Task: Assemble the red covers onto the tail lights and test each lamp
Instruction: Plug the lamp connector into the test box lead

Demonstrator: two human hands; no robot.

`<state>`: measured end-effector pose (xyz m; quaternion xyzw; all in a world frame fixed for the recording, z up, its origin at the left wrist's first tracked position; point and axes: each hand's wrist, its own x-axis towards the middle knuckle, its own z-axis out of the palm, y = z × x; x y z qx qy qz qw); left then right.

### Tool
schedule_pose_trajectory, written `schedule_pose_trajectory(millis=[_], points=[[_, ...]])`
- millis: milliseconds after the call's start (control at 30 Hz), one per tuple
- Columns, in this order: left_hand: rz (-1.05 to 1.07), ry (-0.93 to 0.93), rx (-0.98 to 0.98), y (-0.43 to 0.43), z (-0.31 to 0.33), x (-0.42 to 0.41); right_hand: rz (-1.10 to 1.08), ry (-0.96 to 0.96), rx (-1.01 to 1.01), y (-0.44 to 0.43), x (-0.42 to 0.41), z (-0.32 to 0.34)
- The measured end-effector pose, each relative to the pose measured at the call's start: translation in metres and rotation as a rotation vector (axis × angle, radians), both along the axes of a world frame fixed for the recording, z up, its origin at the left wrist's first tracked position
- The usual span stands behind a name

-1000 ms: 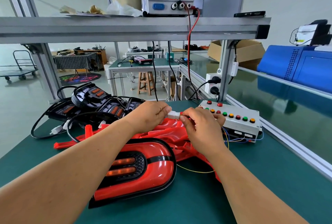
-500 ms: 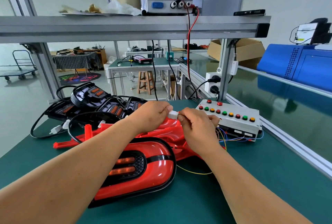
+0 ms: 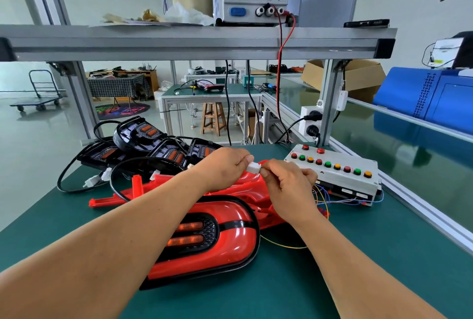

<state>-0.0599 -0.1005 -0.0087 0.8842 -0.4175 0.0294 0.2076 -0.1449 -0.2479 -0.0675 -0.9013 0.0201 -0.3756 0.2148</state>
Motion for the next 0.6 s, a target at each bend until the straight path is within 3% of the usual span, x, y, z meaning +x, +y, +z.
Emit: schedule_pose_trajectory(millis=[167, 367, 467, 600], points=[[0.058, 0.106, 0.046, 0.023, 0.007, 0.0, -0.026, 0.013, -0.048, -0.001, -0.001, -0.004], [0.43, -0.028, -0.292, 0.103, -0.005, -0.009, -0.117, 0.102, -0.072, -0.006, 0.002, -0.007], [0.57, 0.017, -0.213, 0.134, -0.026, -0.028, -0.169, 0.123, -0.088, -0.007, 0.003, -0.009], [0.525, 0.086, -0.04, 0.144, -0.033, -0.047, -0.212, 0.129, -0.079, -0.008, 0.005, -0.011]])
